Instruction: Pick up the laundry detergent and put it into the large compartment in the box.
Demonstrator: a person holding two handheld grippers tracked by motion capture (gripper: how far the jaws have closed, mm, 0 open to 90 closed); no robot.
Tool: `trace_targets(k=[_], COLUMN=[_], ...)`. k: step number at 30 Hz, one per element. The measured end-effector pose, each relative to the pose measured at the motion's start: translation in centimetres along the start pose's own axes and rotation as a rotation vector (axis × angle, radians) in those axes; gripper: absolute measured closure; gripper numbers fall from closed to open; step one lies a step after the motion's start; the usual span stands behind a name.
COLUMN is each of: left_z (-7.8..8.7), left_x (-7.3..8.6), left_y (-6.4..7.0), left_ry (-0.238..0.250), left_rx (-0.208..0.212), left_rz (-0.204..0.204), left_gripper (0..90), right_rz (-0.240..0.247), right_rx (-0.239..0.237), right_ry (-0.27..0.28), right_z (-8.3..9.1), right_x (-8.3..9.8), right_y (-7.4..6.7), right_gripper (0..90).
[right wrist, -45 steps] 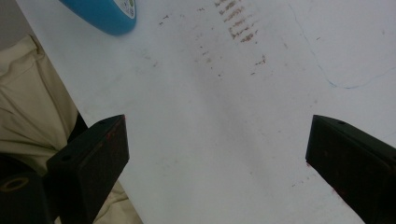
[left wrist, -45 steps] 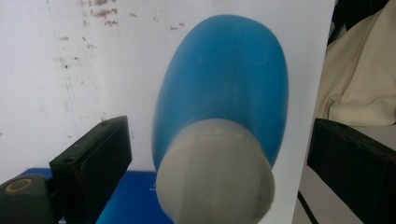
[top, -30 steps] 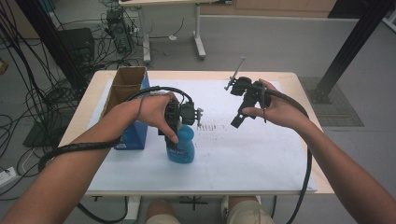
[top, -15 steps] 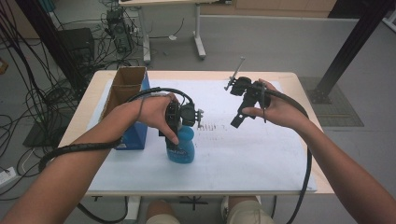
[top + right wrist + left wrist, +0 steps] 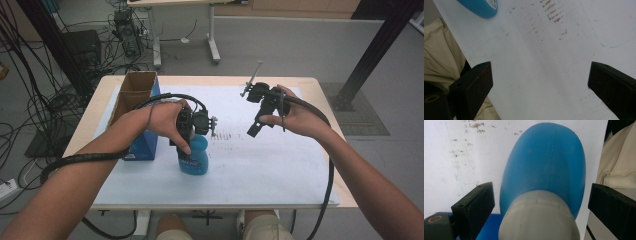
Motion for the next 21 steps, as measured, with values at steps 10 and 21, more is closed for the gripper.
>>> trace_targets(k=[10,21], left_z=[0.15,0.23], left_x=[0.06,0.08], left_y=[-0.06,-0.03], left_ry=[0.003,0.006], left_rx=[-0.007,-0.013], left_rz=[0.000,0.000], left_gripper=[7.3,7.3], right_rz=[0.003,0.003], right_rx=[-0.002,-0.002], right_ry=[0.001,0.002], right_z=[-0.04,-0.06], right_x=[-0.03,-0.06], right_y=[0.04,-0.01], right_gripper=[5.9,5.9])
Point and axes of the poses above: each handheld gripper's, and its own axes: z roughly backward along the jaws, x roughly out of its underside, y roughly to its right, the point moved 10 cm from there along -z, roughly forward along the jaws, and after that the axes turned 14 degrees about -z, right-handed, at the moved point
